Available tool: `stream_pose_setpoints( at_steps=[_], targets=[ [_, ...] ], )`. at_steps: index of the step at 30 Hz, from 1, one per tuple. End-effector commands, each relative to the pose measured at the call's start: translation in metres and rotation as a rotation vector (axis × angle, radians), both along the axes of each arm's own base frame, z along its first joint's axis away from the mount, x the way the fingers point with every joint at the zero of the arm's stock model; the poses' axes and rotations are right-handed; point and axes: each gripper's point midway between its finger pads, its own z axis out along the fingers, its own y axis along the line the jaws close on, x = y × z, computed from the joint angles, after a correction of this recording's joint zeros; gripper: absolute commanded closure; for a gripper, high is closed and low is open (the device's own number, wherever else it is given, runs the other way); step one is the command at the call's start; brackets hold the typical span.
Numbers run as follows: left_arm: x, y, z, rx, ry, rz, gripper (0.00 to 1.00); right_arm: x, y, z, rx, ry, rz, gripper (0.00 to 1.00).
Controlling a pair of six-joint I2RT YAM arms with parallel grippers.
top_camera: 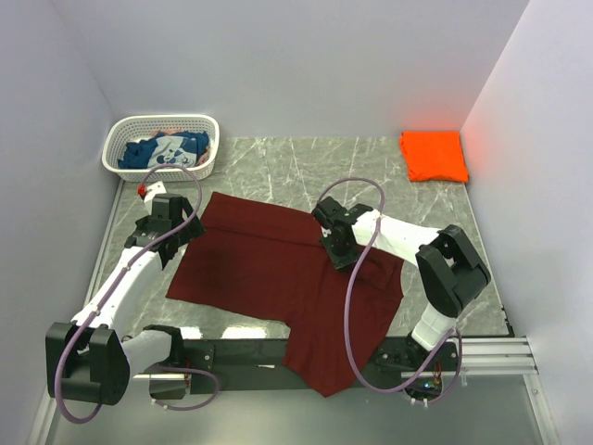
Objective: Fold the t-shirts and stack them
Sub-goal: Fold the tshirt
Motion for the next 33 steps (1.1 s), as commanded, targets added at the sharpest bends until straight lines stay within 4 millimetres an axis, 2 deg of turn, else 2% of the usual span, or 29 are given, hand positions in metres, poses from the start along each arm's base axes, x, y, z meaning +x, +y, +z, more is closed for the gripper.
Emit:
stream_pose_setpoints(
  at_steps=[1,6,13,16,18,19,20,21,22,23,24,25,27,28,30,31,32,33],
  targets=[
    [0.011,-0.001,0.016,0.009,-0.046,-0.015,0.1,-0.007,0.017,0.012,0.083,0.06,0.008,0.88],
    [0.011,-0.002,0.017,0.008,-0.048,-0.02,0.1,-0.008,0.026,0.014,0.116,0.088,-0.006,0.87],
    [0.011,-0.007,0.013,-0.008,-0.037,-0.045,0.09,-0.013,0.037,0.011,0.155,0.136,-0.035,0.68],
    [0.011,-0.017,0.013,-0.049,-0.043,-0.081,0.09,-0.011,0.036,0.024,0.201,0.095,-0.068,0.63],
    [0.01,-0.026,0.014,-0.085,-0.055,-0.107,0.09,-0.001,0.027,0.043,0.255,0.024,-0.135,0.62],
    [0.009,-0.035,0.016,-0.105,-0.058,-0.132,0.09,-0.002,0.017,0.043,0.257,0.013,-0.176,0.61],
    [0.008,-0.046,0.017,-0.138,-0.059,-0.165,0.08,0.003,0.011,0.057,0.297,-0.046,-0.208,0.6],
    [0.007,-0.054,0.02,-0.167,-0.063,-0.169,0.08,0.011,-0.005,0.061,0.315,-0.073,-0.298,0.58],
    [0.004,-0.07,0.022,-0.188,-0.063,-0.21,0.08,0.006,-0.019,0.055,0.313,-0.072,-0.346,0.57],
    [0.001,-0.083,0.024,-0.217,-0.063,-0.242,0.08,0.009,-0.027,0.066,0.354,-0.125,-0.387,0.56],
    [0.0,-0.095,0.027,-0.254,-0.072,-0.254,0.08,0.015,-0.046,0.067,0.378,-0.144,-0.486,0.53],
    [-0.006,-0.116,0.029,-0.284,-0.066,-0.309,0.08,0.009,-0.055,0.058,0.387,-0.139,-0.529,0.53],
    [-0.011,-0.147,0.033,-0.374,-0.064,-0.365,0.08,0.011,-0.079,0.066,0.448,-0.196,-0.66,0.53],
    [-0.019,-0.169,0.033,-0.403,-0.05,-0.422,0.09,0.004,-0.086,0.062,0.48,-0.213,-0.694,0.53],
    [-0.026,-0.196,0.036,-0.476,-0.037,-0.471,0.09,0.001,-0.097,0.06,0.523,-0.234,-0.765,0.54],
    [-0.03,-0.217,0.041,-0.506,-0.05,-0.525,0.1,-0.002,-0.108,0.05,0.532,-0.239,-0.82,0.54],
    [-0.033,-0.229,0.037,-0.523,-0.028,-0.538,0.1,-0.005,-0.109,0.052,0.564,-0.255,-0.83,0.55],
    [-0.035,-0.242,0.04,-0.536,-0.031,-0.566,0.11,-0.006,-0.114,0.049,0.571,-0.261,-0.85,0.56]
  ],
)
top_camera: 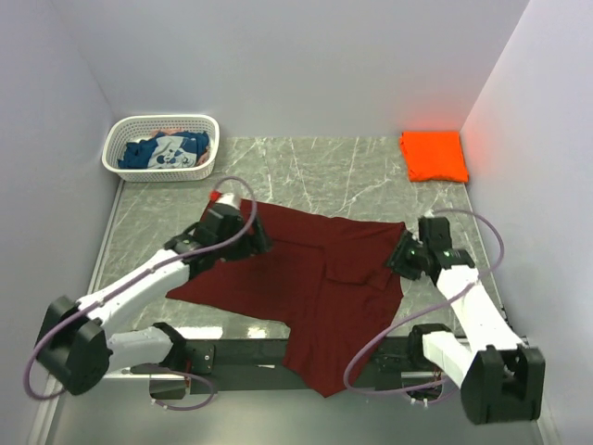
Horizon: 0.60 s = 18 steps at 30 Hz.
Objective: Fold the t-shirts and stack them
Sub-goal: Fold the tshirt
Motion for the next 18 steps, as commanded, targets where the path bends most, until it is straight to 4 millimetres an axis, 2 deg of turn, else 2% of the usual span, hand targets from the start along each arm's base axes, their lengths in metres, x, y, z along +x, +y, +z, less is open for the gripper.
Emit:
stream_pose_setpoints(
  at_steps=[1,2,3,5,6,8,9,10,12,13,15,16,18],
  targets=[
    [-0.004,-0.071,0.035,-0.179,-0.04,-0.118,0.11,0.002,-0.01,-0.003,0.092,-0.062,-0.104,0.56],
    [-0.006,-0.082,0.027,-0.168,-0.022,-0.139,0.11,0.0,-0.011,-0.006,0.112,-0.057,-0.113,0.57],
    [-0.011,-0.101,0.022,-0.157,-0.014,-0.184,0.12,-0.003,-0.012,-0.011,0.133,-0.058,-0.126,0.58],
    [-0.014,-0.121,0.022,-0.156,-0.013,-0.225,0.14,-0.004,-0.012,-0.014,0.142,-0.058,-0.141,0.59],
    [-0.021,-0.134,0.019,-0.152,-0.007,-0.261,0.16,-0.004,-0.014,-0.016,0.143,-0.056,-0.157,0.59],
    [-0.02,-0.152,0.006,-0.132,0.015,-0.287,0.2,-0.005,-0.016,-0.021,0.149,-0.042,-0.197,0.6],
    [-0.024,-0.159,0.0,-0.122,0.024,-0.306,0.21,-0.009,-0.016,-0.027,0.156,-0.026,-0.204,0.6],
    [-0.023,-0.165,-0.014,-0.099,0.049,-0.313,0.22,-0.009,-0.016,-0.03,0.161,-0.02,-0.21,0.61],
    [-0.025,-0.18,-0.015,-0.097,0.047,-0.34,0.24,-0.014,-0.012,-0.038,0.183,0.004,-0.217,0.62],
    [-0.025,-0.185,-0.026,-0.08,0.065,-0.347,0.24,-0.013,-0.012,-0.039,0.186,0.002,-0.218,0.63],
    [-0.027,-0.197,-0.026,-0.073,0.061,-0.374,0.24,-0.012,-0.013,-0.042,0.181,0.003,-0.228,0.64],
    [-0.029,-0.201,-0.035,-0.057,0.074,-0.383,0.25,-0.013,-0.013,-0.044,0.183,0.007,-0.229,0.64],
    [-0.029,-0.21,-0.035,-0.054,0.071,-0.399,0.25,-0.012,-0.011,-0.048,0.194,0.007,-0.225,0.64]
  ],
)
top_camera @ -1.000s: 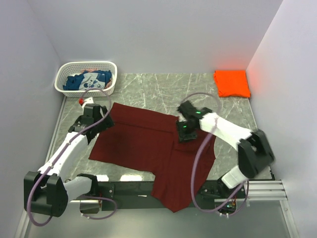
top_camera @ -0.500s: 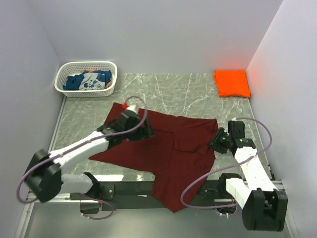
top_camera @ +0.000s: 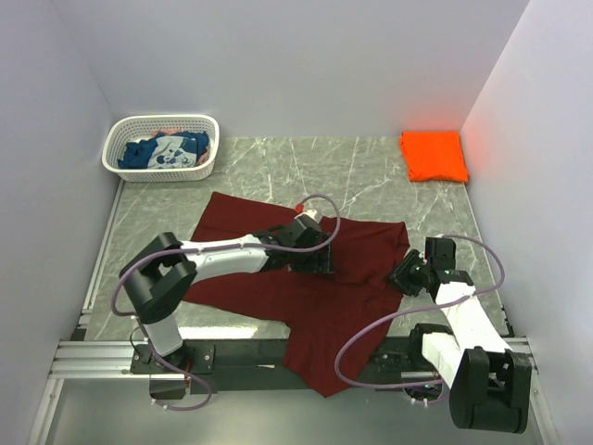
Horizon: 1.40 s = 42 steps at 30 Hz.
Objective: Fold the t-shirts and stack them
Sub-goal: Fold the tshirt
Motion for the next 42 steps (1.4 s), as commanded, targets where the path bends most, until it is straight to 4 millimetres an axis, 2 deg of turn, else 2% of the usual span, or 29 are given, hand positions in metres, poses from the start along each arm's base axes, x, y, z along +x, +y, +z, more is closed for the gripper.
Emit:
stream_pose_setpoints(
  at_steps=[1,16,21,28,33,42],
  targets=[
    [0.005,-0.028,0.018,-0.056,-0.041,-0.032,0.25,0.011,0.002,-0.001,0.025,-0.043,-0.013,0.65],
    [0.004,-0.045,-0.005,-0.024,-0.017,-0.059,0.25,0.01,0.009,-0.006,0.064,-0.028,0.023,0.66],
    [0.003,-0.047,-0.008,-0.019,-0.011,-0.062,0.28,0.007,0.01,-0.005,0.064,-0.027,0.023,0.77],
    [0.002,-0.05,-0.013,-0.002,-0.007,-0.068,0.38,0.009,0.009,0.0,0.061,-0.042,0.017,1.0],
    [0.0,-0.051,-0.016,0.009,0.0,-0.073,0.45,0.009,0.01,0.003,0.062,-0.048,0.019,1.0],
    [-0.005,-0.051,-0.021,0.034,0.02,-0.078,0.47,0.011,0.009,0.008,0.062,-0.057,0.018,1.0]
  ],
)
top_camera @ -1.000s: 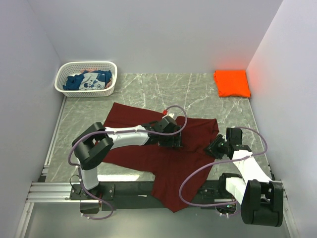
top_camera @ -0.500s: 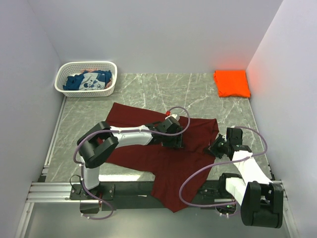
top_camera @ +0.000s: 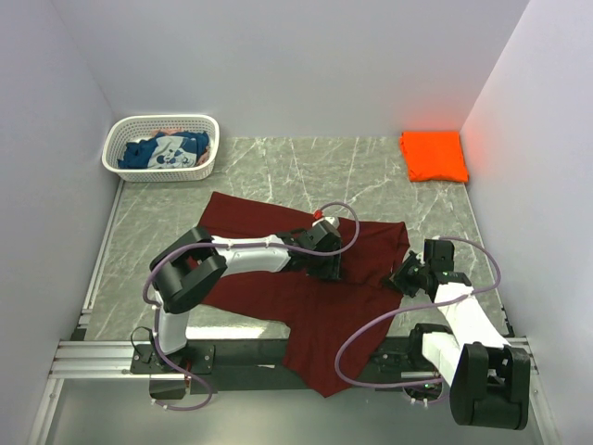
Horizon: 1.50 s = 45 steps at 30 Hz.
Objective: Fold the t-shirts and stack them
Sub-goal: Fold the tshirt
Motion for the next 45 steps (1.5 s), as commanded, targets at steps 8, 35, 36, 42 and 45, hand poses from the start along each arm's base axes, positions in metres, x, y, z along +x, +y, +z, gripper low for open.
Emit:
stream_pose_setpoints(
  at_steps=[8,35,36,42,45],
  targets=[
    [0.006,-0.007,0.015,-0.004,-0.037,0.011,0.79,0.009,-0.005,0.022,-0.017,-0.049,-0.015,1.0],
    [0.0,0.013,0.037,0.083,0.014,-0.016,0.99,-0.021,-0.009,0.036,-0.039,0.024,-0.066,1.0],
    [-0.001,0.014,0.037,0.085,0.015,-0.019,0.99,-0.022,-0.008,0.037,-0.038,0.025,-0.066,1.0],
    [-0.005,0.016,0.036,0.091,0.035,-0.036,0.99,-0.026,-0.007,0.038,-0.031,0.027,-0.07,1.0],
    [-0.006,0.018,0.031,0.096,0.046,-0.039,0.99,-0.028,-0.006,0.039,-0.025,0.032,-0.069,0.99]
  ],
)
